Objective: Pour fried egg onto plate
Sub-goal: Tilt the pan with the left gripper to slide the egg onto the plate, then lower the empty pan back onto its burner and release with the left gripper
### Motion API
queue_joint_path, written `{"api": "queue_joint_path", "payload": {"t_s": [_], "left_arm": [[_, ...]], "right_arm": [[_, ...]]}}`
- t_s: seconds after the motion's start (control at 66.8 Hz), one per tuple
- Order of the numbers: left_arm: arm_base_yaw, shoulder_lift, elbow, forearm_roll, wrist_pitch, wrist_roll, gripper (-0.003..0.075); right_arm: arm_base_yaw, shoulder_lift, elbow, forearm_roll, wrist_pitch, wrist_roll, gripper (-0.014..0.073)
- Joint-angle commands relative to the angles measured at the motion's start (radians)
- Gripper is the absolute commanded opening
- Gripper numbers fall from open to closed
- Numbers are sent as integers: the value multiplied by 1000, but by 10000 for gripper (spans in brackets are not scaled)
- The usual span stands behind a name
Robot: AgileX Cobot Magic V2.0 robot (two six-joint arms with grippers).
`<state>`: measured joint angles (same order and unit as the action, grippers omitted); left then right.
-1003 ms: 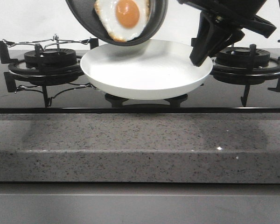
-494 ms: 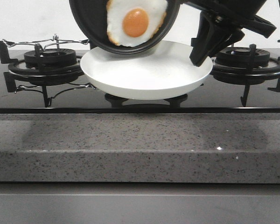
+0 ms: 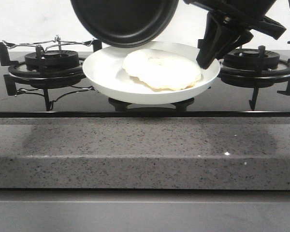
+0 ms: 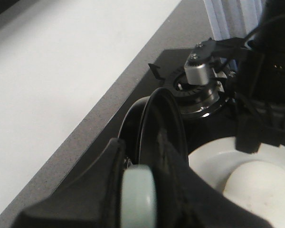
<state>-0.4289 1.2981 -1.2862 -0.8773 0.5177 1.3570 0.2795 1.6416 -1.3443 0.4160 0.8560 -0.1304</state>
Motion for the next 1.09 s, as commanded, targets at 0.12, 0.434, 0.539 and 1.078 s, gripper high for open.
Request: {"api": "queue_joint_path", "payload": {"t_s": [0.12, 0.434, 0.539, 1.078], "left_arm": [[192, -24, -31, -284, -108, -66, -20], [599, 138, -31, -632, 147, -410, -20], [680, 219, -31, -683, 249, -519, -20], [765, 480, -31, -859, 446, -562, -20]], "right_arm": [[-1, -36, -24, 23, -34, -8, -67], [-1, -36, -24, 23, -34, -8, -67], [-1, -36, -24, 23, -34, -8, -67], [-1, -36, -24, 23, -34, -8, -67]]}}
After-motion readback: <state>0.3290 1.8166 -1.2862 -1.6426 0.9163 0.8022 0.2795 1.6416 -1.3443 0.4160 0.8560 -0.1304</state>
